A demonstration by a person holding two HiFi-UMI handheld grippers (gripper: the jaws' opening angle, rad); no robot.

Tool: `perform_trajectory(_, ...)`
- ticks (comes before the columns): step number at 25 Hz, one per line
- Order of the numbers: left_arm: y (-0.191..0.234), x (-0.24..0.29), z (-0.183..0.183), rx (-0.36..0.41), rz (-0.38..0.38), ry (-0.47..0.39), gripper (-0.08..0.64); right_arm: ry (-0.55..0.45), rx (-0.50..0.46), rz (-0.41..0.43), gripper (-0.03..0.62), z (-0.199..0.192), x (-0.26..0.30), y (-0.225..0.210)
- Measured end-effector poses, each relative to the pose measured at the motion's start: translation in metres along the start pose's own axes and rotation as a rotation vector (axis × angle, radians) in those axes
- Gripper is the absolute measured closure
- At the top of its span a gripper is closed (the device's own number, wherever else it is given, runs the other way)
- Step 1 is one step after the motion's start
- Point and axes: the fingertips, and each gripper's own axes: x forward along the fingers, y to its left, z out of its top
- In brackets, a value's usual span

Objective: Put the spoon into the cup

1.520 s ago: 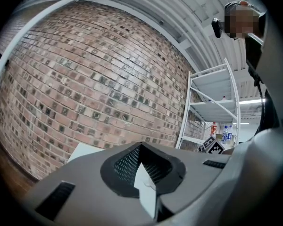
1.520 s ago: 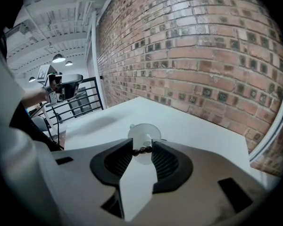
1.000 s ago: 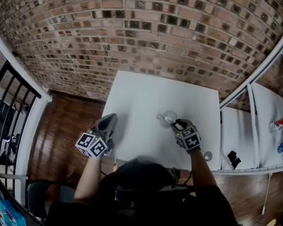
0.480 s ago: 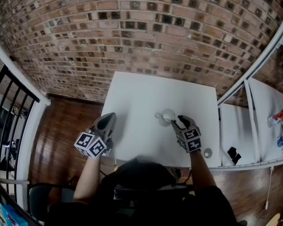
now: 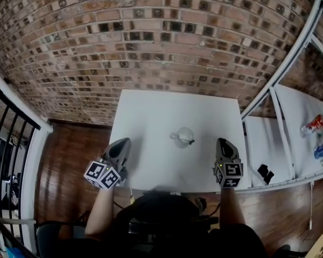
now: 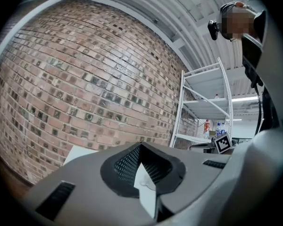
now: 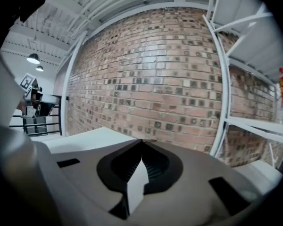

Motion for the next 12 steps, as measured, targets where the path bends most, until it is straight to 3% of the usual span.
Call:
perform_trajectory(7, -0.007, -0.003, -0.003, -0.001, 0.012, -0.014, 0.557, -0.049, 0.132, -0.080, 0.589, -0.009, -0.033, -0.027)
perform_trajectory(12, -0.014, -0.004, -0.010, 0.004, 0.020, -0.002, 0.557, -0.047, 0.202, -0.028, 0.589, -0.019, -0.039, -0.010)
